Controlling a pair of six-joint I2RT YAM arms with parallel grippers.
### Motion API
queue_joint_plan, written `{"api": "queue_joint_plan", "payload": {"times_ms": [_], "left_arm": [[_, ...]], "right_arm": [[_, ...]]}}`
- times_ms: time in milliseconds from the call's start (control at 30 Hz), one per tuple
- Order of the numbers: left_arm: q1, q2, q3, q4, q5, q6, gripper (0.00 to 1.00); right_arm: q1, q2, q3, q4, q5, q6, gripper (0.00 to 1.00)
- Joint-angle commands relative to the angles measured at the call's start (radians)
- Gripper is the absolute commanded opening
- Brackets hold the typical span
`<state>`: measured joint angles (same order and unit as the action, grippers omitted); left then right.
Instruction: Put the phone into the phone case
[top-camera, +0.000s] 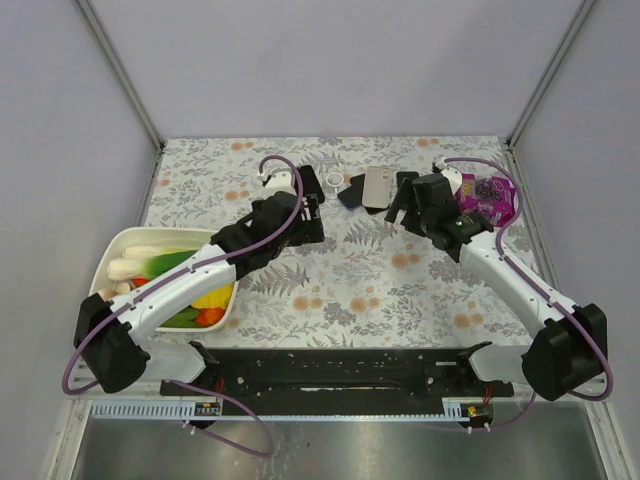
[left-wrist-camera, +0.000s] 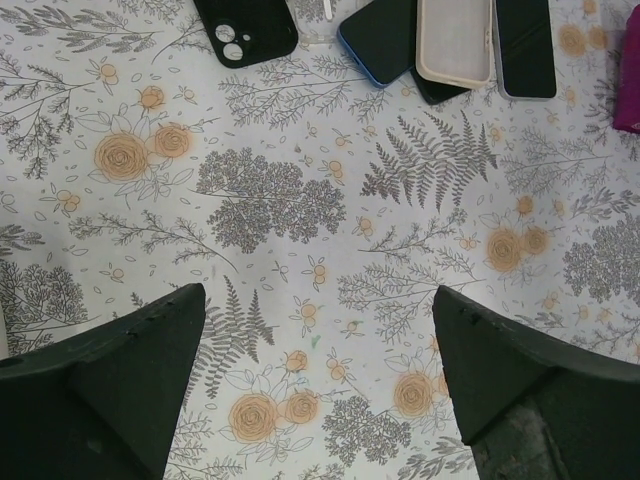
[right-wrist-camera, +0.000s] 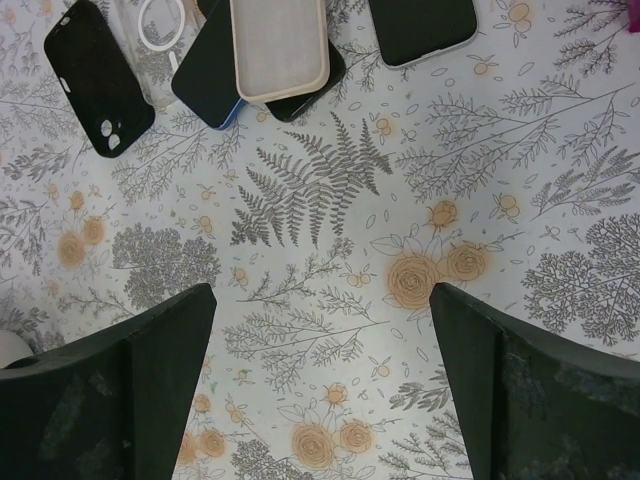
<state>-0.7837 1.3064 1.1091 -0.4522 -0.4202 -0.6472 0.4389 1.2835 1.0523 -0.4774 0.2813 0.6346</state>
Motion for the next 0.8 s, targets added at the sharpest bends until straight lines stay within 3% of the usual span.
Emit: {"api": "queue_joint_plan", "payload": {"times_ms": [0, 267, 633, 767], "left_arm": [[0.008, -0.044, 0.001, 0.017, 0.043, 0.026, 0.99], [0.021, -0.067, -0.018, -0.025, 0.090, -0.005, 0.99], [0.067, -0.052, 0.001, -0.092, 0.139, -0.005, 0.99], [0.081, -0.053, 0.005, -0.098, 0.167, -0.012, 0.99]], "right_arm": [[-0.011, 0.046, 0.084, 0.005, -0.025, -0.015, 0.98], [-0.124, 0.241, 0.270, 0.005, -0.136, -0.015, 0.99], [-0.169, 0.611, 0.623, -0.105, -0.073, -0.012, 0.81], [-0.167, 0.723, 0.724, -0.128, -0.074, -0.050, 0.69]]}}
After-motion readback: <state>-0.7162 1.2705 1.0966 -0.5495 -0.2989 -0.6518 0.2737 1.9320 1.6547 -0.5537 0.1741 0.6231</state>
